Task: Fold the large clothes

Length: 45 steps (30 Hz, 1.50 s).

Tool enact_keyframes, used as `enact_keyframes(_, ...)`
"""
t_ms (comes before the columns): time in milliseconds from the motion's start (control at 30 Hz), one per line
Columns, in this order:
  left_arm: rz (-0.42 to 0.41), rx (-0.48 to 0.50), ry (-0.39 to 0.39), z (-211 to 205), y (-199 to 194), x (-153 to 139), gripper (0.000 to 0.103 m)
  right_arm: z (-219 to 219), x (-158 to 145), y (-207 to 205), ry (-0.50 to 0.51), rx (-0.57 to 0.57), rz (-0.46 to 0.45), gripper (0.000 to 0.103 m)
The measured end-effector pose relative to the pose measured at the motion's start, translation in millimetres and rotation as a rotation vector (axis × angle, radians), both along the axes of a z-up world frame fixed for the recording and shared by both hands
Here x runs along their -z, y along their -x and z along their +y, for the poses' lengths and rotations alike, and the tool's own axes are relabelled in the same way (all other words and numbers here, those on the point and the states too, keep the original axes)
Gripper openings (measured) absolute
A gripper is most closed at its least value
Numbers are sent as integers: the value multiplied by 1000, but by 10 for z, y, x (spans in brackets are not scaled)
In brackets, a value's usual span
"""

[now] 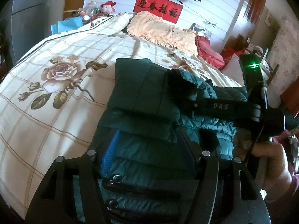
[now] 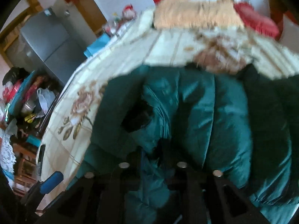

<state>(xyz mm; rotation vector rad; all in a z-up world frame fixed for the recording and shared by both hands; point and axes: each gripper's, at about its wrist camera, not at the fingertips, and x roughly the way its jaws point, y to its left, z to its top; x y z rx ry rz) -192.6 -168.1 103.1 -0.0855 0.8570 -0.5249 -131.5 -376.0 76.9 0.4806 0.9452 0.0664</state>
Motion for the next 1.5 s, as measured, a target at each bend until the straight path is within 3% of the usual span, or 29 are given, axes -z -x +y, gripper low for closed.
enact_keyframes(100,15,4,27,10,-35,9,63,-9,-115,83,-23,-5,-36,58)
enact_keyframes(133,22,5,33,1,-47,12,63,-22,-168,118,-16,-3,-44,59)
enact_keyframes(300,72,26,97,-112,-139,16,64,-276,-475,373,-1,66,-88,60)
enact_keyframes(400,95,40,144,-257,-250,-19,78,-467,-649,534,15,118,-108,61)
enact_keyframes(467,99,44,166,-368,-358,-42,79,-607,-766,676,16,140,-132,64)
enact_keyframes(767,183,9,110,-890,-819,176,79,-1252,-927,1223,66,278,-152,67)
enact_keyframes(800,187,4,134,-903,-844,188,75,-1342,-929,1284,66,300,-152,67)
enact_keyframes(933,176,17,156,-954,-908,130,22,-1604,-902,1439,76,369,-135,67)
enact_keyframes(1000,171,29,176,-957,-943,62,19,-1660,-872,1480,89,389,-123,67)
enact_keyframes(1267,-11,27,150,-624,-883,-441,14,-1682,-666,1401,73,391,-96,67)
enact_keyframes(1367,-21,-2,113,-465,-911,-336,14,-1582,-596,1292,88,358,-91,67)
enact_keyframes(1500,45,-42,51,-419,-1049,50,13,-1399,-349,1070,127,322,-43,67)
